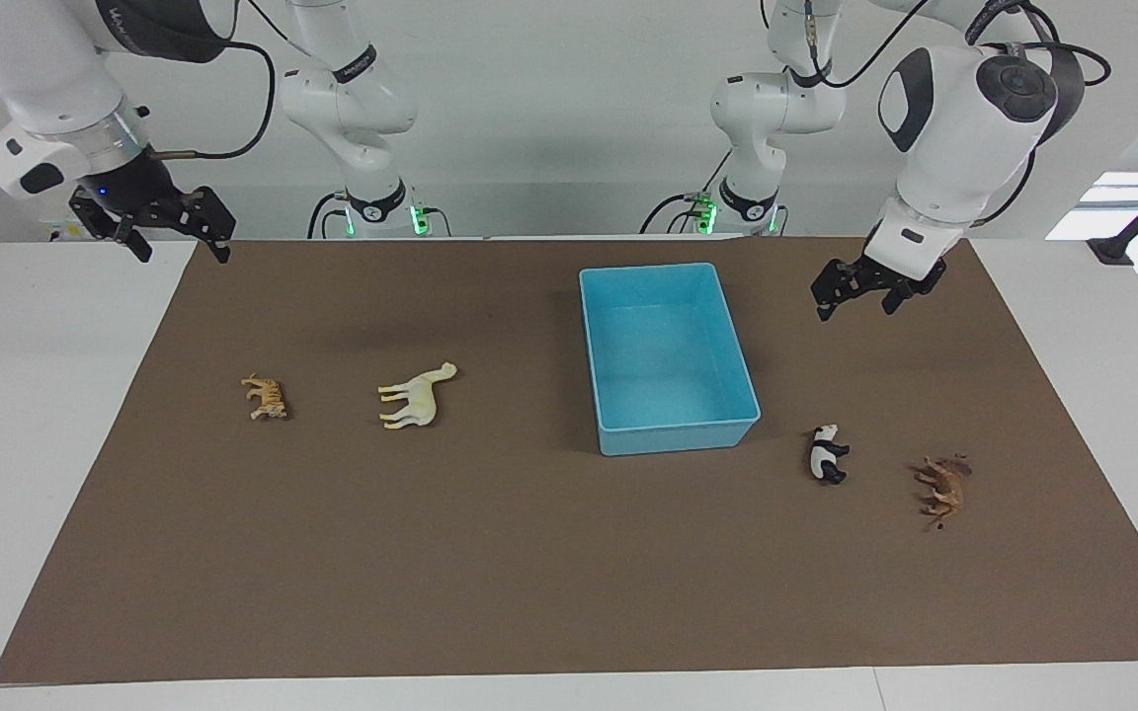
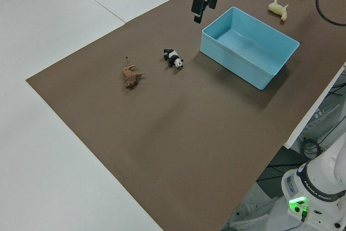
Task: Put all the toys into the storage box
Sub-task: 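Grasp the panda toy with the left gripper while the right gripper reaches the tiger, then lift the panda with the left gripper while the right gripper grasps the tiger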
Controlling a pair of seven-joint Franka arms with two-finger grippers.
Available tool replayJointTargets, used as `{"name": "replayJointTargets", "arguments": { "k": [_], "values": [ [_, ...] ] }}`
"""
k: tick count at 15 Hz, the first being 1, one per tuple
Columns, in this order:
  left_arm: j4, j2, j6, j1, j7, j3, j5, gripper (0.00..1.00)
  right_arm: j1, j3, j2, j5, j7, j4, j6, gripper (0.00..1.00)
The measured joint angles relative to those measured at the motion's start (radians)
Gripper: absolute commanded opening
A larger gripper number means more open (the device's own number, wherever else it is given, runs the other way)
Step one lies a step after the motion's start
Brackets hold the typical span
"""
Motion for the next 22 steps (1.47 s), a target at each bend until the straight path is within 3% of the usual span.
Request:
{"name": "replayJointTargets", "arguments": {
  "k": [4,10,12,16,20,22],
  "values": [
    [-0.162,0.041,0.255,0.034,-0.005,0.002,0.0,1.0,0.0,0.0,-0.018,0.0,-0.035,-0.056,0.006,1.0],
    [-0.269,0.133,0.528,0.07,-0.004,-0.004,0.0,1.0,-0.011,0.0,-0.181,0.0,-0.137,-0.474,0.311,0.99],
    [-0.308,0.162,0.608,0.061,-0.004,-0.011,0.0,1.0,-0.011,0.0,-0.192,-0.001,-0.148,-0.565,0.397,1.0],
    [-0.319,0.232,0.651,0.037,-0.004,-0.015,0.0,1.0,-0.028,0.0,-0.099,-0.001,-0.254,-0.689,0.606,1.0],
    [-0.318,0.241,0.652,0.024,-0.004,-0.015,0.0,1.0,-0.06,-0.001,0.009,-0.001,-0.392,-0.691,0.765,1.0],
    [-0.317,0.243,0.653,0.024,-0.004,-0.014,0.0,0.92,-0.058,0.0,0.034,-0.001,-0.418,-0.691,0.828,1.0]
  ]
}}
